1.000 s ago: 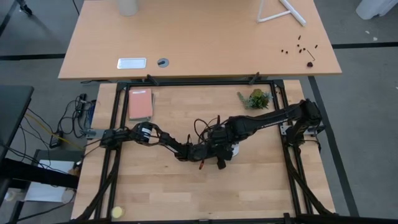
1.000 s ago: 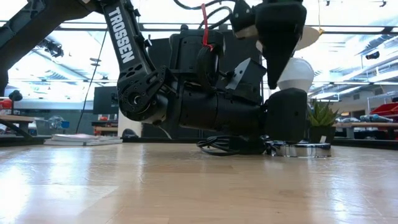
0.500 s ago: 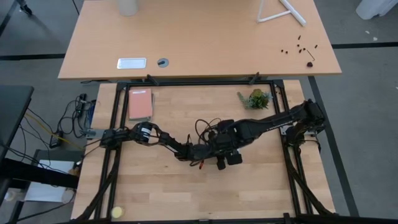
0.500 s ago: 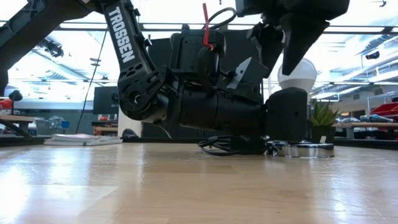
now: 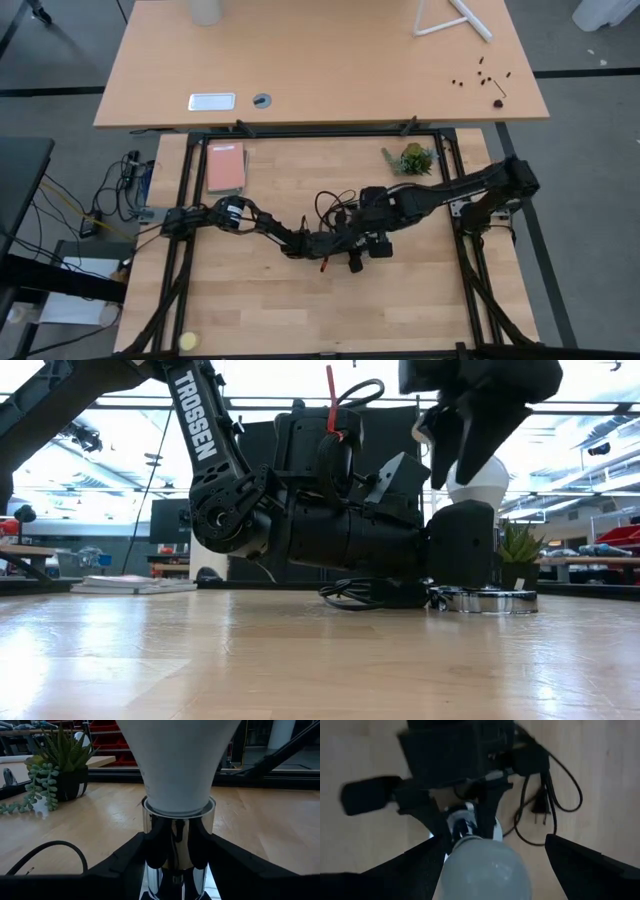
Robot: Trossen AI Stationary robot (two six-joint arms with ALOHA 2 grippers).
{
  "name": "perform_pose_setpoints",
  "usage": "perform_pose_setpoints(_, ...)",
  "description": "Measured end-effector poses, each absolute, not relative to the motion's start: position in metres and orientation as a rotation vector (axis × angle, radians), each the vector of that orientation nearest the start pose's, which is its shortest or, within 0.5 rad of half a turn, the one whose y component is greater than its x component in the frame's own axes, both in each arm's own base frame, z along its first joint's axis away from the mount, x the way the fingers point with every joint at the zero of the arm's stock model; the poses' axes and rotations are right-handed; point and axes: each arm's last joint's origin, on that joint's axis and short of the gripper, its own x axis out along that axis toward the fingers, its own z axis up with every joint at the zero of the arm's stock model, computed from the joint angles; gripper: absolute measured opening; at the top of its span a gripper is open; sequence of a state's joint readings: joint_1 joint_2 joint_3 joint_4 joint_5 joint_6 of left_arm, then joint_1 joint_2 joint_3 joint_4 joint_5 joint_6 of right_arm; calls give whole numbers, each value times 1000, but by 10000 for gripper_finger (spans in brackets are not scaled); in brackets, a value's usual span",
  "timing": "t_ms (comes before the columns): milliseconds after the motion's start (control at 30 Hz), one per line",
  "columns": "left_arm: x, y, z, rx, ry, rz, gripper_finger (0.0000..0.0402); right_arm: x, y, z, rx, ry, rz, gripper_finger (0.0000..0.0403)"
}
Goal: Screw lightbulb
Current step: Insert the lightbulb into the lamp
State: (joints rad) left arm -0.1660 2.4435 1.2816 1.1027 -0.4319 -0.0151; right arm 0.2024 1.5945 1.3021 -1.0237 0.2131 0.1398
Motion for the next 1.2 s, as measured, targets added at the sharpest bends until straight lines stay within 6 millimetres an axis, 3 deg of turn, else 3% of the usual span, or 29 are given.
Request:
perform_pose_setpoints(333, 464, -65, 67, 4, 54, 267, 200, 264, 49, 251, -68, 1129, -111, 346)
perform_pose_setpoints(567, 464, -65, 67, 4, 53, 267, 200, 267, 49, 250, -10, 1040, -123, 346)
perform_pose_setpoints(800, 464, -66, 67, -6, 52, 261, 201, 266, 55, 249, 108, 1059, -81, 346)
perform_pose_setpoints(1200, 463, -68, 66, -12, 53, 262, 201, 262, 53, 248, 17, 1084, -134, 346)
